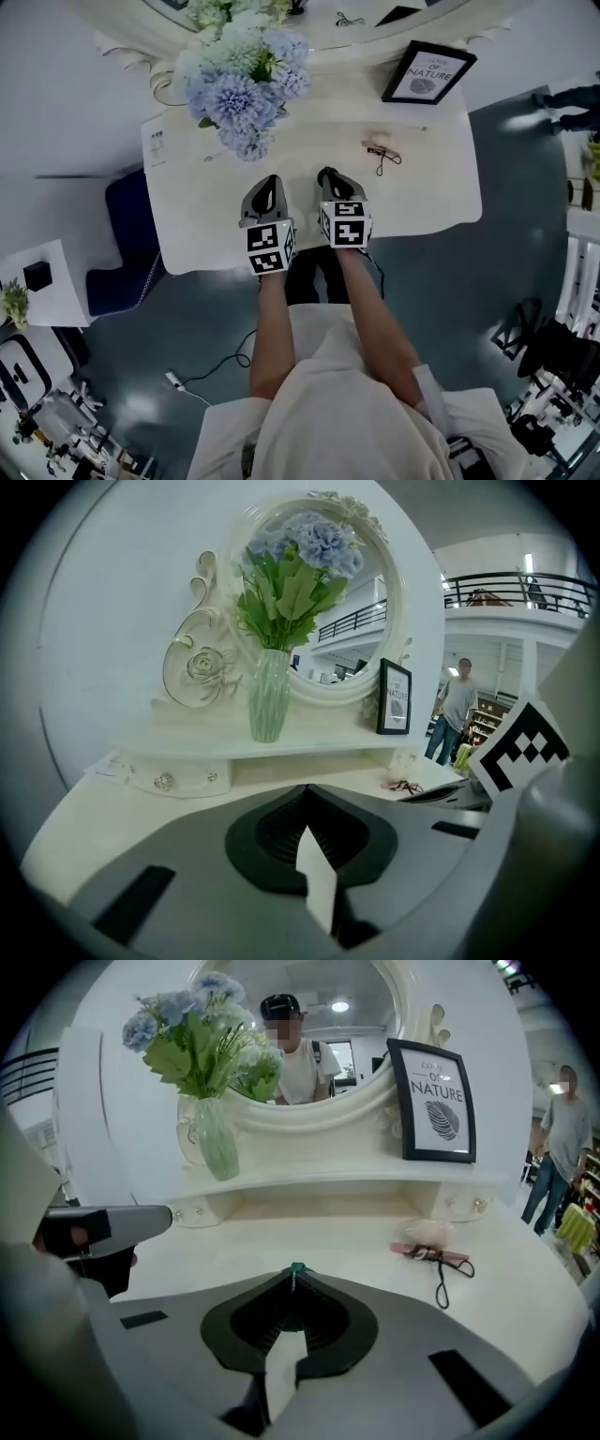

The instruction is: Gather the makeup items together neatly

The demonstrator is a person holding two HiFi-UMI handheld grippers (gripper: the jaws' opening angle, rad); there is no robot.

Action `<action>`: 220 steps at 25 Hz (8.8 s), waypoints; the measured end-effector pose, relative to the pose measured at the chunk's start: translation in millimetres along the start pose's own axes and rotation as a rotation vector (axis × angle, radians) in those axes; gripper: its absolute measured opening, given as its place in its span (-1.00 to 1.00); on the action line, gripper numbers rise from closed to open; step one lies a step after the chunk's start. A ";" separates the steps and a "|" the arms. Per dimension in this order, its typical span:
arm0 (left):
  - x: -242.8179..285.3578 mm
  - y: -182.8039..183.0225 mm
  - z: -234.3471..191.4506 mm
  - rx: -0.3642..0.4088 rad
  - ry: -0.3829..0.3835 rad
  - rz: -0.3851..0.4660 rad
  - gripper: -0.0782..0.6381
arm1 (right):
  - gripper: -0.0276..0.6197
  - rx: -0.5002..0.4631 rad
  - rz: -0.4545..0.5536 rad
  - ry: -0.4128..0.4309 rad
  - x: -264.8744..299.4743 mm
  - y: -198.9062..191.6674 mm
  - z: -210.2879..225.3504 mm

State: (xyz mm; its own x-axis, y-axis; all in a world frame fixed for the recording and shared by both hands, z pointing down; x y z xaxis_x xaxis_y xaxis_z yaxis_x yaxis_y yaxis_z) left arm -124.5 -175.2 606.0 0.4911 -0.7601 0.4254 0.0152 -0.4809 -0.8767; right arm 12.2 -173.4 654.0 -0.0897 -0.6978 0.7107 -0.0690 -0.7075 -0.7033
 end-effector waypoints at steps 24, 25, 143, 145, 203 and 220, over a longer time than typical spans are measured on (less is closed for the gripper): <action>-9.7 -22.0 -21.9 0.004 0.024 -0.007 -0.74 | -0.57 -0.010 0.045 0.028 -9.6 -13.4 -41.4; -5.1 -21.7 -17.6 0.003 0.019 -0.007 -0.74 | -0.57 -0.006 0.056 0.008 -11.9 -10.7 -27.3; -2.8 21.8 100.2 0.004 0.230 0.050 -0.74 | -0.42 -0.603 0.039 0.353 -21.5 32.5 138.6; -3.1 18.5 106.8 0.009 0.235 0.046 -0.74 | -0.42 -0.689 0.042 0.339 -14.3 35.5 150.4; 12.9 22.6 99.4 -0.002 0.058 0.000 -0.74 | -0.39 -0.214 -0.105 0.115 -18.7 11.1 110.9; 12.1 19.5 61.9 0.037 -0.072 -0.029 -0.74 | -0.36 -0.077 -0.178 -0.034 -20.3 -23.4 72.2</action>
State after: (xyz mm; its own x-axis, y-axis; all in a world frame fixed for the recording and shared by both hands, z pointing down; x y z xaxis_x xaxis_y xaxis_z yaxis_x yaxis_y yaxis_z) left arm -64.3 -166.7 580.1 0.5512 -0.7120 0.4350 0.0621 -0.4849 -0.8724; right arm 87.4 -150.8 657.2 -0.0362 -0.5669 0.8230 -0.1567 -0.8101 -0.5649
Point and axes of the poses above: the fingertips, and each gripper's own axes: x forward along the fingers, z to its right, y out of its top, the point moved 2 cm from there along -x, backward along the fingers, and after that the axes turned 8 degrees about -y, right-handed, at the moved point
